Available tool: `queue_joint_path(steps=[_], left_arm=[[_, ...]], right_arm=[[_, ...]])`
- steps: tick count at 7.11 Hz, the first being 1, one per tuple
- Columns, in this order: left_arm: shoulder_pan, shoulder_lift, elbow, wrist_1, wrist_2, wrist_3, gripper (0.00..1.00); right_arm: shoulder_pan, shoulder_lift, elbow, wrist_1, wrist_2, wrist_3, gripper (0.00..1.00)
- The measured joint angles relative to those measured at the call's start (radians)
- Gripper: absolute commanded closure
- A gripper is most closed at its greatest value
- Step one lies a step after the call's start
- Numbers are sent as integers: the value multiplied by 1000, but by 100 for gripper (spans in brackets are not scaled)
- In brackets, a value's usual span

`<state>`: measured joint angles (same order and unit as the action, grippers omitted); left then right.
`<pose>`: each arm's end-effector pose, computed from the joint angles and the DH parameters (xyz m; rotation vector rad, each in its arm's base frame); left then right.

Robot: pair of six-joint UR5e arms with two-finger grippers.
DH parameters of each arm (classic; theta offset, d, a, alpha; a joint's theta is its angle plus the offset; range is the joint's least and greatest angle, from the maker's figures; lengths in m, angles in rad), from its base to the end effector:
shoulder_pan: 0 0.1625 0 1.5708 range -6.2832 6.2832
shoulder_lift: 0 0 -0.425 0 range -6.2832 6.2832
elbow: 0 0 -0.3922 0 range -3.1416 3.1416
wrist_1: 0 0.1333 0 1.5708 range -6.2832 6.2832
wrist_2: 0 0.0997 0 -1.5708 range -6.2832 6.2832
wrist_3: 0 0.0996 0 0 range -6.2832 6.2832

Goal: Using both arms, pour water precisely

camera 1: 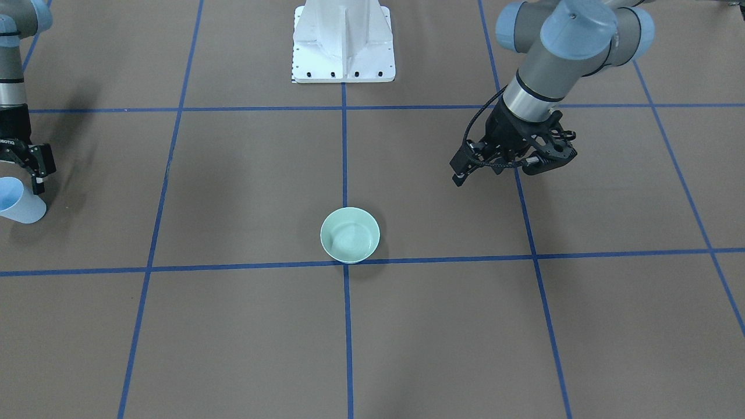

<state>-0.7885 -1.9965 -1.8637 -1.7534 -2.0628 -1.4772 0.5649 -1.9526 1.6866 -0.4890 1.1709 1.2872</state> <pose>0.3628 -0.4874 0.2677 -0.0377 0.9992 -0.4151 -0.2079 -0.3355 0.6503 0.6799 -0.5820 0.4255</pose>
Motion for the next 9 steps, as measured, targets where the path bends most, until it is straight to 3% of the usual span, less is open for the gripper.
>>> queue_joint_path(steps=[9], left_arm=[[5,8,6,0,4,0,0]], right_arm=[[1,61,-62,1,-10,-3,2]])
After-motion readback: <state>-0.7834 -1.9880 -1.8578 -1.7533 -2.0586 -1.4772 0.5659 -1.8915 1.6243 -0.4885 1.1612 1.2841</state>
